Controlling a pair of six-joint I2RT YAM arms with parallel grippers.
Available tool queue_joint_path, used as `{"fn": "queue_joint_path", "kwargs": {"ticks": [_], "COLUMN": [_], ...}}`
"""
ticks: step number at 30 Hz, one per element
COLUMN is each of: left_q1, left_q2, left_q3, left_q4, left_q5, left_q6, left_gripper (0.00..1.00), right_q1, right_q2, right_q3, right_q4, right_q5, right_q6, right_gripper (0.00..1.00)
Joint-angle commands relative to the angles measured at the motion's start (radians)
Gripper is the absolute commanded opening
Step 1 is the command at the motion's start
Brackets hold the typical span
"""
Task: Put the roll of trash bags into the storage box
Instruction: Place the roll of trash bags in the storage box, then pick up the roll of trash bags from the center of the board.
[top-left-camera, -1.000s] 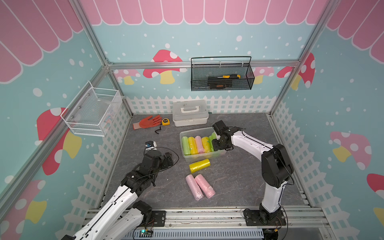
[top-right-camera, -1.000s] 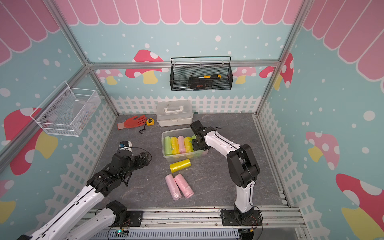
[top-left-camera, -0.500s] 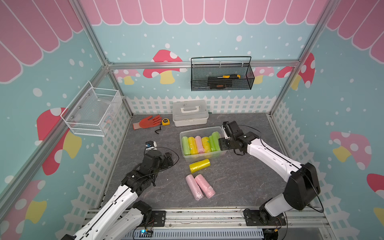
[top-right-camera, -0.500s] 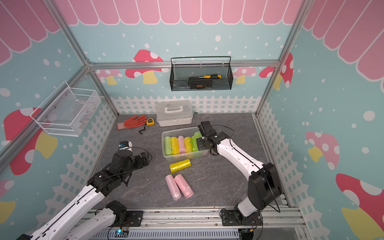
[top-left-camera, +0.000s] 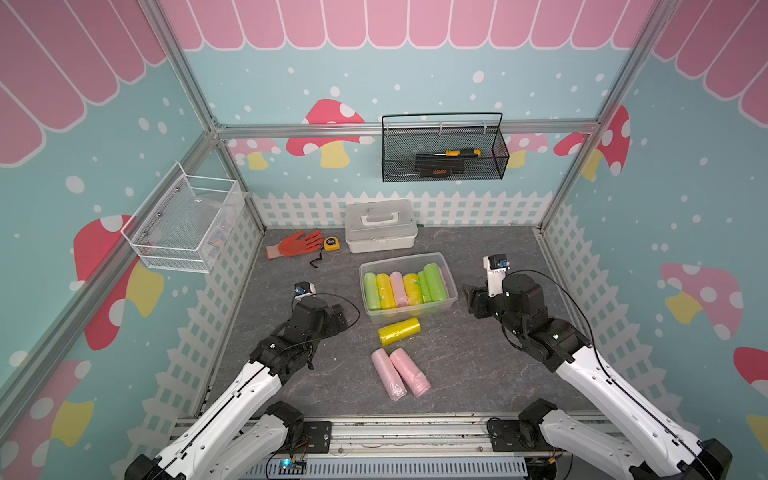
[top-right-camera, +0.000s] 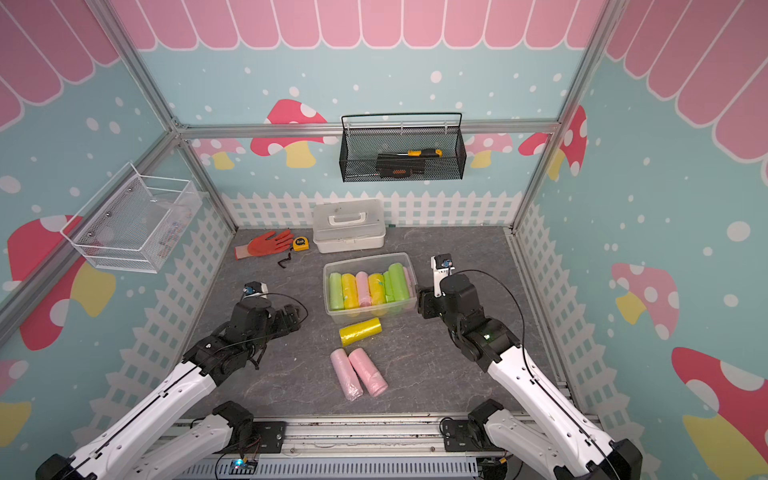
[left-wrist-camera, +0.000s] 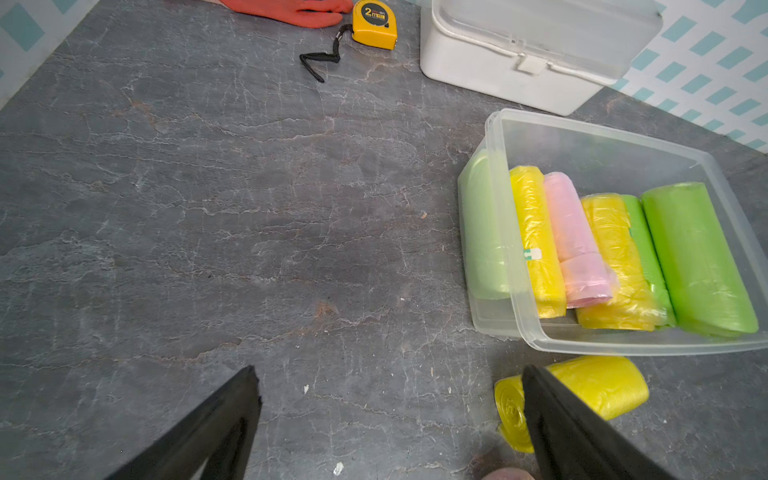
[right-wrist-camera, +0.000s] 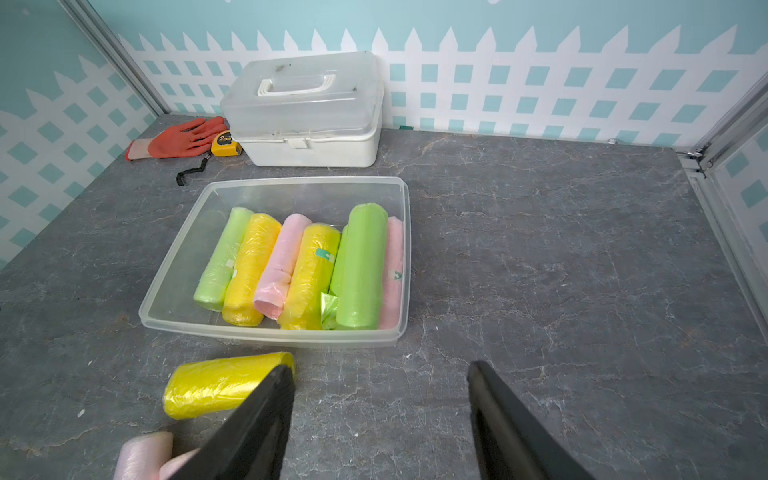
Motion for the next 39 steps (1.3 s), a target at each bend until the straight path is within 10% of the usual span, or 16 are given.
{"fn": "queue_joint_path", "kwargs": {"ticks": [1,18,29,39], "left_q1": [0.009,0.025,0.019,-0.388], "left_q2": [0.009,0.023,0.035,0.009], "left_q3": [0.02,-0.059,-0.158,-0.089], "left_q4": [-0.009,0.03,-0.067,-0.122], "left_q5": [0.014,0.158,0.257,0.109], "left_q6": [-0.006,-0.116,-0.337,-0.617], "left_gripper": [0.99,0.99,0.98,0.97], "right_q1": [-0.001,-0.001,-0.001,-0.001], "right_q2": [-0.072,-0.134,-0.228,-0.186], "right_q3": [-0.125,-0.247,-0.254,-0.24], "right_q4": [0.08,0.308,0.26,0.24], "right_q5": [-0.038,-0.426,-0.347,-0.307], "right_q6": [0.025,-0.131,-0.134,-0.123], "right_gripper": [0.71,0.89,0.99,0.99]}}
